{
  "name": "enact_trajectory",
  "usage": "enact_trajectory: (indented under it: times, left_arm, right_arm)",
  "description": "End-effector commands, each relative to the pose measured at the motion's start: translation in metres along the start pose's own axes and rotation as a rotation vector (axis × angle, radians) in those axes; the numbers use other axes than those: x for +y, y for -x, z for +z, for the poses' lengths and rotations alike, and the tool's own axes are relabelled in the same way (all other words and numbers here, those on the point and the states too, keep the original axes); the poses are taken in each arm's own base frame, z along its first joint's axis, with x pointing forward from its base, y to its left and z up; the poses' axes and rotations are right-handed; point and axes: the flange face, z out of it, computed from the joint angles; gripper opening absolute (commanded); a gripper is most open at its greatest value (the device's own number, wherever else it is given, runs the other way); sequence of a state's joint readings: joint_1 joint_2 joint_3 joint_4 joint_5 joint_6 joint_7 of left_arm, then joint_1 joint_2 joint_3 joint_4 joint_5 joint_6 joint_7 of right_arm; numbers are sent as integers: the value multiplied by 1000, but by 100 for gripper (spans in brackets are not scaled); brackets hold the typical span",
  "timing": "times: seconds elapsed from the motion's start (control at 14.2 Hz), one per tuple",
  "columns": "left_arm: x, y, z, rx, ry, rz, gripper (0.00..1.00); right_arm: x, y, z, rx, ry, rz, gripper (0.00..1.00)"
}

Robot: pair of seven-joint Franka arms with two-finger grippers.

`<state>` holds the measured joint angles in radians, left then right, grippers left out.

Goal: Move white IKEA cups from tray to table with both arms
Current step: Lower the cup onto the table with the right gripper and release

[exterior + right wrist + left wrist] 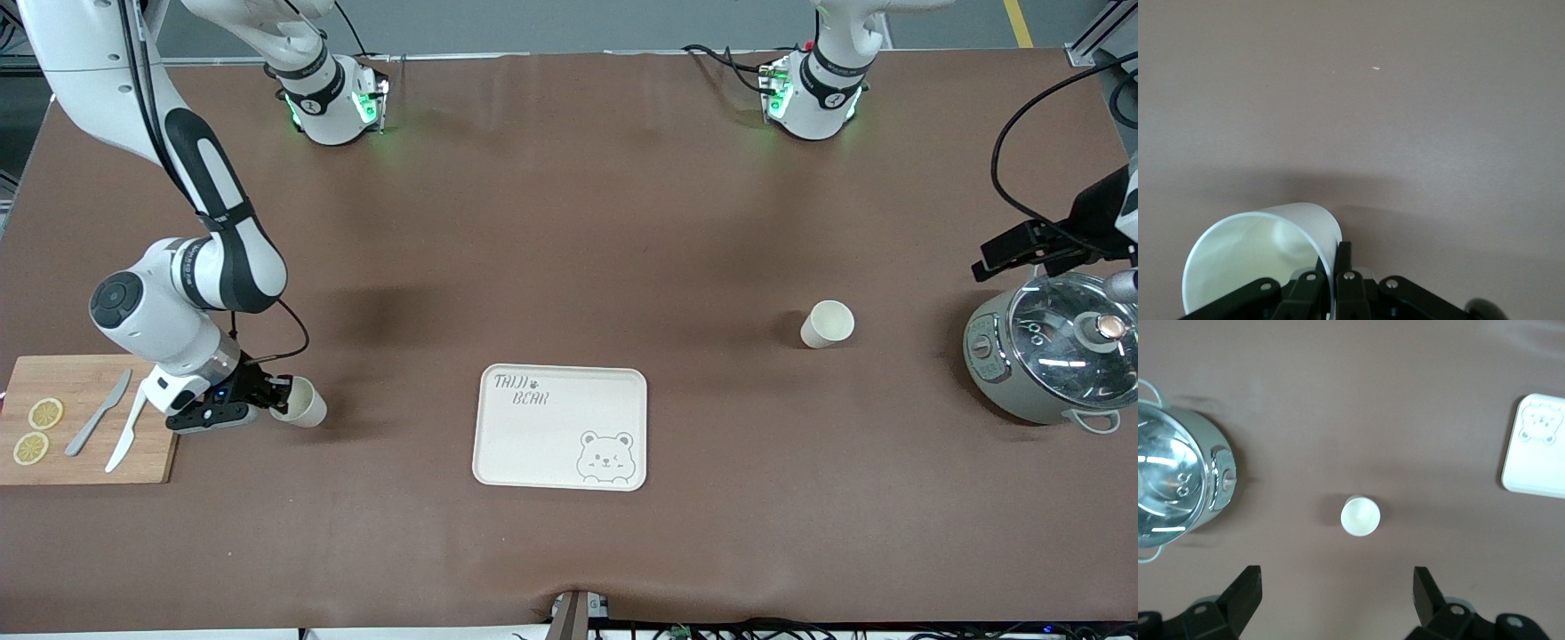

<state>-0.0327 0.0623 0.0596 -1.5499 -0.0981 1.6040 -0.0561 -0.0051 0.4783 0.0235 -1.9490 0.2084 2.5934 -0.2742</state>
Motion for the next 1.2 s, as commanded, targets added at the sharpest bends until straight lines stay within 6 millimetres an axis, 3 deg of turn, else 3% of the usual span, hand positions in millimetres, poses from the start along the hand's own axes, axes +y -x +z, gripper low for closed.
enact_trajectory:
  times: [0.0,0.28,0.42,0.7,1.13]
  left_arm:
    - [-5,6,-5,-15,-25,12,100]
    - [-8,1,-6,-4,-22,16,100]
    - [8,-12,-20,37,-17,16,100]
    - [20,-17,-10,26,-19,20,100]
    - [43,-15,-15,42,-12,63,100]
  right_arm:
    - [-1,0,-5,1,-36,4,3]
    - [4,-3,0,-1,-36,9,4]
    - [7,1,4,-45,-50,15,4]
    - [6,-1,9,-53,-53,11,4]
    - [10,3,26,-45,-44,-57,9]
